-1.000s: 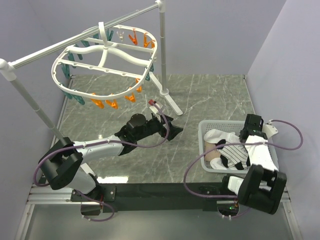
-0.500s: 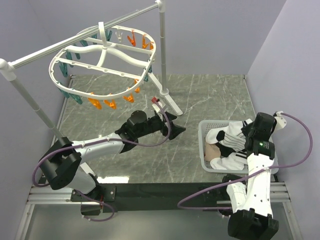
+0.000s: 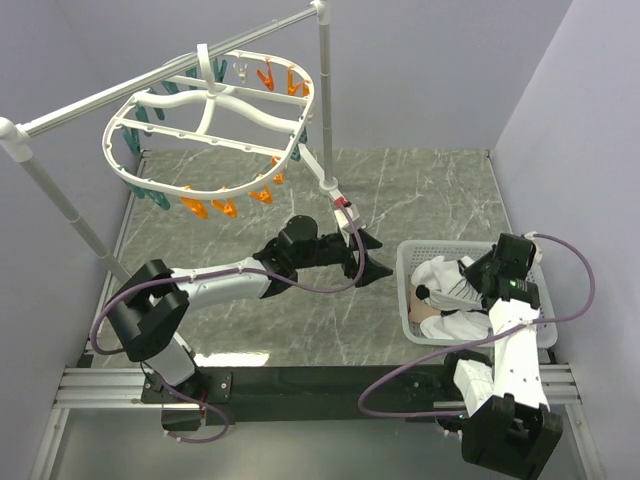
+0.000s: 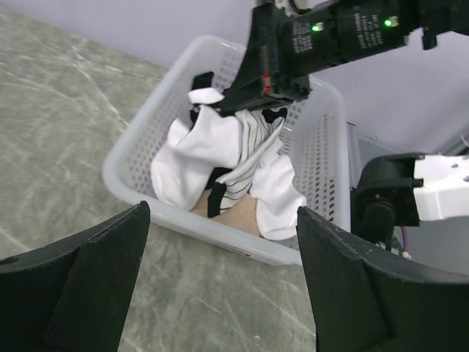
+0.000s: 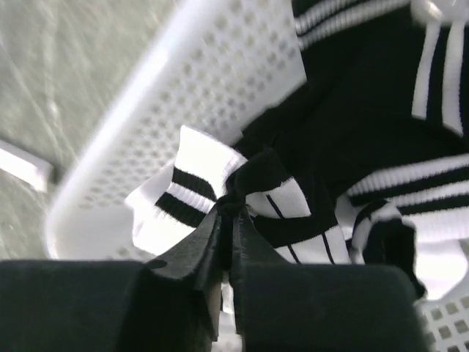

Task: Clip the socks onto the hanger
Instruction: Pick up the sock from the bin.

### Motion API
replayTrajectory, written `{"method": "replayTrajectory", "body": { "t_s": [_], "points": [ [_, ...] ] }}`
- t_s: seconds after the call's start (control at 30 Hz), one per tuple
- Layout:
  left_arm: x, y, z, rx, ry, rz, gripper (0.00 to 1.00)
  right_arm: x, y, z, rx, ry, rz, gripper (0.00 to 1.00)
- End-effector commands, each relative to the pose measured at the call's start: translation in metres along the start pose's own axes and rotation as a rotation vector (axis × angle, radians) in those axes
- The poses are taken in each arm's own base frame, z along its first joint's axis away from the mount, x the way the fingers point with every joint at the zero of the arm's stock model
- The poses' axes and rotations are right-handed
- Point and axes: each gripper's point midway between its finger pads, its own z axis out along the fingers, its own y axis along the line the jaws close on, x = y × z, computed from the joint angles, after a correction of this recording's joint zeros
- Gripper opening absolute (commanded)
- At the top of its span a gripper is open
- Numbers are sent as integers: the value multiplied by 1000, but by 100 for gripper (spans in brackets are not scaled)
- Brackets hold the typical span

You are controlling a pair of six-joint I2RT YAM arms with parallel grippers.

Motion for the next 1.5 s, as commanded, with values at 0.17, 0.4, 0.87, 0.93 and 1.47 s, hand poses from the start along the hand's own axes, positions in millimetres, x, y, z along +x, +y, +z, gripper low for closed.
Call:
{"method": "replayTrajectory", "body": {
  "t_s": [0.17,0.4,0.87,0.93,1.47],
  "points": [
    [-10,-15,12,66,-29,37,87,-1,-6,0,76,40,-30,53],
    [-8,-13,13,56,-21,39,87,-29,-2,-20,102,-31,-62,56],
    [1,-4,10,12,0,33,87,-1,15,-10,188,9,-236,54],
    [3,-4,10,9,5,29,87,0,11,-8,224,23,-258,54],
    [4,-2,8,-9,14,48,87,8,18,-7,272,36,-342,0]
  ]
}}
